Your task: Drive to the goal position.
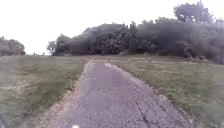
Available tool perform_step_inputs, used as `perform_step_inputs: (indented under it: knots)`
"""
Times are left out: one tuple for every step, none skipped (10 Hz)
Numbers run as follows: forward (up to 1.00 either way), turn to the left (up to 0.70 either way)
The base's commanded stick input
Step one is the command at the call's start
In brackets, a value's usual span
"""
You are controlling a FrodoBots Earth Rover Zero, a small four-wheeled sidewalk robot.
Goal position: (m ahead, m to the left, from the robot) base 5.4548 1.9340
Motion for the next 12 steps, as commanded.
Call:
perform_step_inputs:
  knots:
    - [0.67, 0.01]
    - [0.68, 0.01]
    - [0.7, 0.01]
    - [0.7, 0.01]
    - [0.7, 0.01]
    - [0.72, 0.01]
    - [0.74, 0.01]
    - [0.76, 0.01]
    - [0.76, 0.01]
    - [0.77, 0.01]
    - [0.78, 0.01]
    - [0.79, 0.01]
